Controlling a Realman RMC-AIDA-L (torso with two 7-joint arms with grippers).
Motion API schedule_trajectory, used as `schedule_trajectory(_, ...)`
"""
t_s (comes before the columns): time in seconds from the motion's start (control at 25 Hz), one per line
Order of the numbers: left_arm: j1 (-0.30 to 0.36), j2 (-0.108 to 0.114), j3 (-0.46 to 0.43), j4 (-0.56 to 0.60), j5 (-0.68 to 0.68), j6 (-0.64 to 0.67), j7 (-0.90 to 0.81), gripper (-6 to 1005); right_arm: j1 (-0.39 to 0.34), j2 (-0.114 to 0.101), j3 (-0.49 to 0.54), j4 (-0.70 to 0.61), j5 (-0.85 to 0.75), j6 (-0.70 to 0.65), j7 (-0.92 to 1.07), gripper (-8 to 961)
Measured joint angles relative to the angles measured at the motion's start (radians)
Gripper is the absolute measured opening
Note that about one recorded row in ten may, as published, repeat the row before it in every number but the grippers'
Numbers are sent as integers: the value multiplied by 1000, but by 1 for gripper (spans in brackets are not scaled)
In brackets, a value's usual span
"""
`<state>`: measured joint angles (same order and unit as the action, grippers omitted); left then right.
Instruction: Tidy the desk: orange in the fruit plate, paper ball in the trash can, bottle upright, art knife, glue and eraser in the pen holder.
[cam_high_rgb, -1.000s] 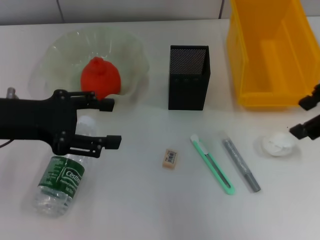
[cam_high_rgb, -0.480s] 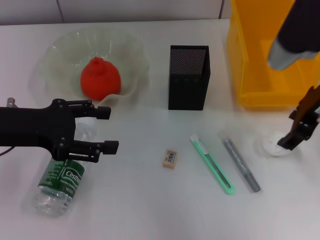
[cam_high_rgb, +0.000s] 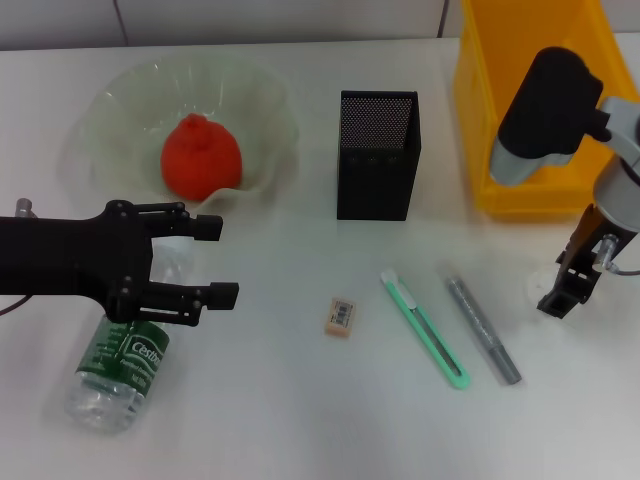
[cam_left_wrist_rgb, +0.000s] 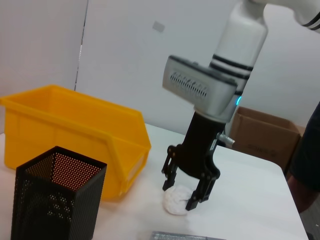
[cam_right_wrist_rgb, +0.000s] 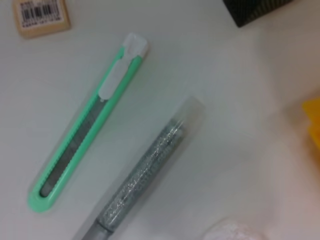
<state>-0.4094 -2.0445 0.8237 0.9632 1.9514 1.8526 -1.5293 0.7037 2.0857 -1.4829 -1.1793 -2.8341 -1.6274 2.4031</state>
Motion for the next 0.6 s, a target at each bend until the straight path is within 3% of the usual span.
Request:
schedule_trajectory(0.16,0,0,0,0,0,0,0,802,6,0,-5,19,0,13,-4,617)
schedule_trajectory(0.28,0,2,0,0,0,0,-3,798,-7,0,2,-43,0,-27,-5,547)
schedule_trajectory(0.36,0,5,-7,0,-1,2,-7,796,-25,-2,22,-134,0,-77,-6,538)
schedule_trajectory(0.4,0,7,-13,0,-2,5,-8,795,-45,-2,76,-258,2,-137,-8,534)
schedule_trajectory(0.44,0,7,-13,0,-2,5,-8,793,-45,-2,76,-258,2,-137,-8,529)
schedule_trajectory(0.6,0,8,-17,3,-4,5,-12,788,-92,-2,265,-575,13,-159,-3,521)
